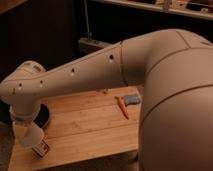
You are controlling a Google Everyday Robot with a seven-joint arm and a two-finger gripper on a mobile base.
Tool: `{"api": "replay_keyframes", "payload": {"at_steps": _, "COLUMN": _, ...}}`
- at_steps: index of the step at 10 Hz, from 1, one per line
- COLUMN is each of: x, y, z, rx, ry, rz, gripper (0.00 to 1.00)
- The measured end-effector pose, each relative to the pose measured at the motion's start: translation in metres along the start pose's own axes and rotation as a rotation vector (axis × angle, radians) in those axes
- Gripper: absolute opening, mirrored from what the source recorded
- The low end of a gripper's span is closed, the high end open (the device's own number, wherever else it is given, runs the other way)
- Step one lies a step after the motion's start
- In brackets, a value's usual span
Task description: Place the ceramic cup over the eraser
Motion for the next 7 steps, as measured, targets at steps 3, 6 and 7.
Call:
{"api": "replay_keyframes", "payload": {"at_steps": 3, "x": 0.005, "y": 0.006, "z": 0.009, "rx": -0.014, "ry": 0.004, "rz": -0.002, "gripper": 0.0}}
{"api": "replay_keyframes", "payload": {"at_steps": 6, "x": 0.009, "y": 0.01, "z": 0.015, "rx": -0.026, "ry": 0.008, "rz": -0.002, "gripper": 0.01}}
{"api": "replay_keyframes", "payload": {"at_steps": 7, "x": 0.009, "y": 0.011, "z": 0.016, "rx": -0.03, "ry": 0.007, "rz": -0.005, "gripper": 0.07}}
